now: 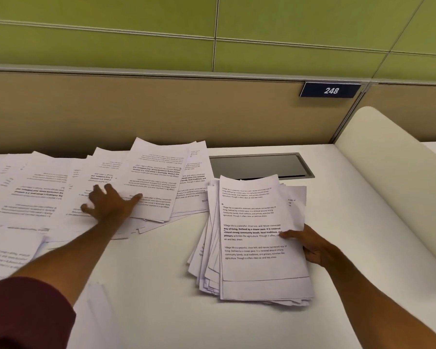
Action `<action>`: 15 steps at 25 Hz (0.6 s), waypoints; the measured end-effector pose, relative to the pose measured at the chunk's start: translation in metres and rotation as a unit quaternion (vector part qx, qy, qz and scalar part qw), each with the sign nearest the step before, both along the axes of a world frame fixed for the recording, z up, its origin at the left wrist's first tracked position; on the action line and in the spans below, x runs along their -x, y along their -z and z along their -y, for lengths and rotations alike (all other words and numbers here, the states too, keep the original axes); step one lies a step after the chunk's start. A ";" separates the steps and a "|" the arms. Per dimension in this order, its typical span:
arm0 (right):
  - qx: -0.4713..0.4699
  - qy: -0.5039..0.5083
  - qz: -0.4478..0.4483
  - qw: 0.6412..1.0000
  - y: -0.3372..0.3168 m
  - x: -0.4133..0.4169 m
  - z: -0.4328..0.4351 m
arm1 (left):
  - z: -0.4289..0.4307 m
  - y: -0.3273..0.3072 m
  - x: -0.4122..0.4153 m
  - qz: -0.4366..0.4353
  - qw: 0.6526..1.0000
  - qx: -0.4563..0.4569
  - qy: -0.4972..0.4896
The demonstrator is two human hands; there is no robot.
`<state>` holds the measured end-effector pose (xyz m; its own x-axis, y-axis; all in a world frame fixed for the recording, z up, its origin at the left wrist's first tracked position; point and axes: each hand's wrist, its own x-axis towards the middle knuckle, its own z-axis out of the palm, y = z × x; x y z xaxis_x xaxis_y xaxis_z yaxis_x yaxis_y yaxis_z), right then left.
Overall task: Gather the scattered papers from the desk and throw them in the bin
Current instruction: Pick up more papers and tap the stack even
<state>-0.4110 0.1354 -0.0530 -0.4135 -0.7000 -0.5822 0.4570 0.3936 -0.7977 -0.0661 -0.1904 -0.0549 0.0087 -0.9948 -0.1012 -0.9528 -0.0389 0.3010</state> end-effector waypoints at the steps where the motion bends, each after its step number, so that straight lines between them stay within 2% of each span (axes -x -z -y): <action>1: 0.000 0.002 0.000 1.000 0.001 0.001 0.000 | 0.005 0.000 -0.005 0.006 0.998 -0.055 -0.024; 3: -0.005 0.010 -0.010 1.000 0.003 0.002 0.004 | 0.007 0.005 -0.013 0.003 0.991 -0.127 -0.039; 4: -0.009 0.015 -0.017 1.000 0.003 0.002 0.007 | 0.004 0.007 -0.012 0.006 0.991 -0.131 -0.029; 8: -0.013 0.034 -0.016 0.999 0.004 -0.001 0.020 | 0.004 -0.001 -0.010 0.058 0.996 -0.065 0.025; 10: -0.014 0.039 -0.007 0.999 0.004 -0.001 0.021 | 0.013 -0.003 -0.022 0.022 0.999 -0.043 -0.019; 12: -0.018 0.041 -0.009 0.999 0.005 0.000 0.020 | 0.019 -0.001 -0.039 -0.012 0.992 -0.088 -0.085; 15: -0.026 0.042 -0.020 0.999 0.005 0.001 0.022 | 0.019 0.002 -0.044 -0.005 0.988 -0.129 -0.083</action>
